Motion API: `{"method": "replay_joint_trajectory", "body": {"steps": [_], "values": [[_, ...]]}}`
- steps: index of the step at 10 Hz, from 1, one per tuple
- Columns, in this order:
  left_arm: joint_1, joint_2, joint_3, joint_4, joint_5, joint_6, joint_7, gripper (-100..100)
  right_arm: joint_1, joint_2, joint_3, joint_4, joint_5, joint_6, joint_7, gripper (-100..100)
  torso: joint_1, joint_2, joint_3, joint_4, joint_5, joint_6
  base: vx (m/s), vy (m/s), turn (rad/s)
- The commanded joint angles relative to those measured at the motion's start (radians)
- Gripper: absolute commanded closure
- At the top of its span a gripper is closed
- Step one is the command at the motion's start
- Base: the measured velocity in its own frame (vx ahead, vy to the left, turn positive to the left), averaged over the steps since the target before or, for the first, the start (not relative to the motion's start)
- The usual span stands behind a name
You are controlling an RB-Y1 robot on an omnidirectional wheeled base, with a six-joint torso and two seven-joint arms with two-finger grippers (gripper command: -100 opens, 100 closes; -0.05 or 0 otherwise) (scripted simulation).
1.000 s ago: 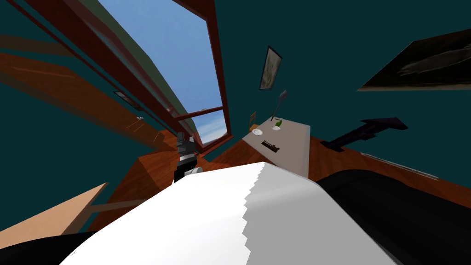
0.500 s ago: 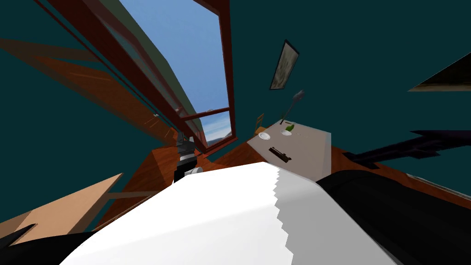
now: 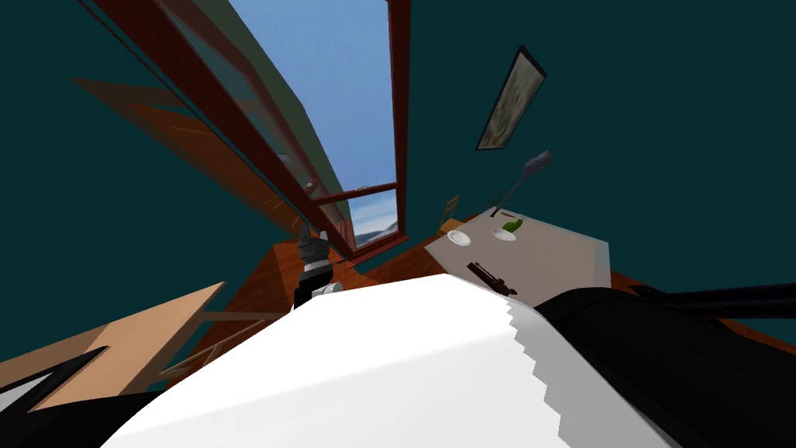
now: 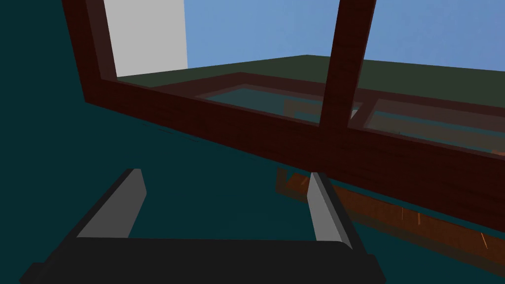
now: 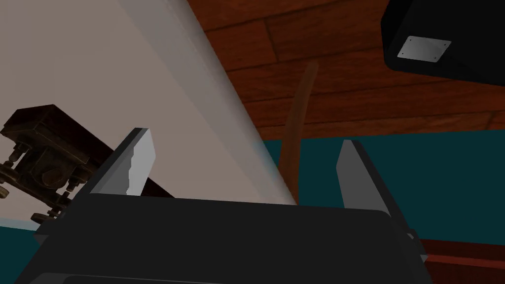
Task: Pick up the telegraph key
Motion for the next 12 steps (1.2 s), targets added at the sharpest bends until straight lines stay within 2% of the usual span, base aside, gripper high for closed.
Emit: {"method": "replay_joint_trajectory", "body": {"steps": [1, 2, 4, 7, 8, 9, 12], "values": [[0.000, 0.000, 0.000, 0.000, 0.000, 0.000, 0.000, 0, 0.023, -0.025, 0.011, 0.037, 0.023, 0.016, 0.006, -100, 0.000, 0.000, 0.000, 0.000, 0.000, 0.000, 0.171, -0.008, 0.166], [0.000, 0.000, 0.000, 0.000, 0.000, 0.000, 0.000, 0, 0.031, -0.040, 0.017, 0.076, 0.040, 0.022, 0.013, -100, 0.001, -0.001, 0.000, 0.000, 0.000, -0.001, 0.229, 0.011, 0.318], [0.000, 0.000, 0.000, 0.000, 0.000, 0.000, 0.000, 0, 0.031, -0.040, 0.017, 0.076, 0.040, 0.022, 0.013, -100, 0.001, -0.002, -0.001, 0.000, 0.000, 0.000, 0.130, -0.035, 0.018], [0.000, 0.000, 0.000, 0.000, 0.000, 0.000, 0.000, 0, 0.048, -0.071, 0.033, 0.173, 0.084, 0.036, 0.030, -100, -0.002, 0.002, 0.001, 0.001, 0.000, -0.001, 0.152, -0.059, 0.210], [0.000, 0.000, 0.000, 0.000, 0.000, 0.000, 0.000, 0, 0.048, -0.071, 0.033, 0.173, 0.084, 0.036, 0.030, -100, -0.003, -0.001, 0.000, 0.000, 0.000, -0.001, 0.157, -0.085, 0.055], [0.000, 0.000, 0.000, 0.000, 0.000, 0.000, 0.000, 0, 0.050, -0.077, 0.042, 0.221, 0.106, 0.045, 0.038, -100, -0.003, 0.000, 0.000, 0.000, -0.001, 0.000, 0.219, -0.164, 0.201], [0.000, 0.000, 0.000, 0.000, 0.000, 0.000, 0.000, 0, 0.041, -0.065, 0.053, 0.262, 0.128, 0.050, 0.045, -100, -0.009, -0.004, -0.002, -0.001, -0.002, -0.001, 0.196, -0.180, 0.154]]}}
